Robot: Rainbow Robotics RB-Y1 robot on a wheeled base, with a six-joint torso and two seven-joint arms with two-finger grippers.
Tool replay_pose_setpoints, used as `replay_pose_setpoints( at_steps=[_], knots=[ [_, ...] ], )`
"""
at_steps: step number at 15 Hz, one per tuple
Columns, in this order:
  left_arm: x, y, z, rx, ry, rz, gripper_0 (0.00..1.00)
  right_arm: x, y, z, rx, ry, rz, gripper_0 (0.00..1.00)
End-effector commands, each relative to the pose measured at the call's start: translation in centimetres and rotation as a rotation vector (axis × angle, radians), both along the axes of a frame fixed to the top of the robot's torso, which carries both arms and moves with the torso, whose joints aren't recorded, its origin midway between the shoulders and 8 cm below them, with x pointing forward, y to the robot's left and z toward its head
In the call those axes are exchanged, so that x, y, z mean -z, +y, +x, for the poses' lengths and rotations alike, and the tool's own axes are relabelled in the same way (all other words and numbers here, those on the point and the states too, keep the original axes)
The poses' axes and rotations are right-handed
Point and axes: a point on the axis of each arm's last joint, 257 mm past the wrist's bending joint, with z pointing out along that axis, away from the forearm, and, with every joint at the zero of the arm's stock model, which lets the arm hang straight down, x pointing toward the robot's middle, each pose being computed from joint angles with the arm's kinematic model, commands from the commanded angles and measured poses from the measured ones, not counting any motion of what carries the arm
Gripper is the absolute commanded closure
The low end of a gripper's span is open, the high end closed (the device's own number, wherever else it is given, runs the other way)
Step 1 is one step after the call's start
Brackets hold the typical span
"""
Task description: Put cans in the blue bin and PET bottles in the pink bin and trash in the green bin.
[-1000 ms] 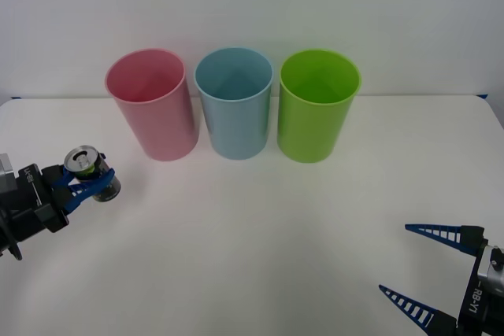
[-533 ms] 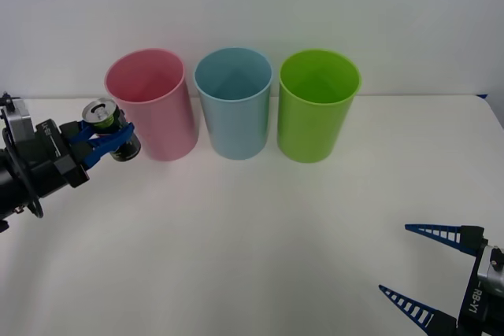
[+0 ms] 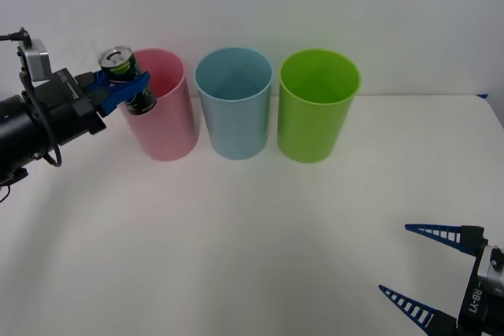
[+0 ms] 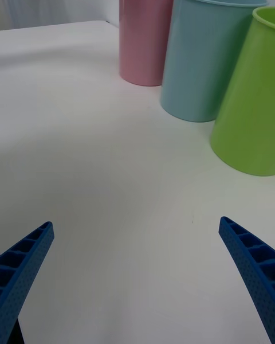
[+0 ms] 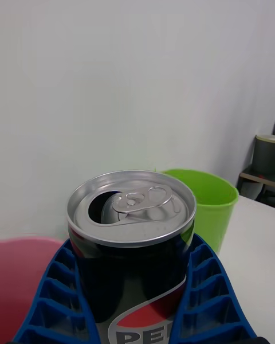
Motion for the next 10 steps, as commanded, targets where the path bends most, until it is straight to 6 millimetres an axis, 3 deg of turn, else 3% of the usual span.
replay_pose_setpoints(
  at_steps=[1, 3, 10],
  knots=[
    [-2.0, -0.9, 1.8, -0.024, -0.006, -0.001, 0.83, 0.0, 0.0, 0.0, 0.0, 0.0, 0.0, 0.0],
    [-2.9, -1.7, 3.2, -0.046, -0.004, 0.014, 0.84, 0.0, 0.0, 0.0, 0.0, 0.0, 0.0, 0.0],
    [-2.4, -5.9, 5.8, -0.062, 0.073, 0.075, 0.87, 0.0, 0.0, 0.0, 0.0, 0.0, 0.0, 0.0]
  ],
)
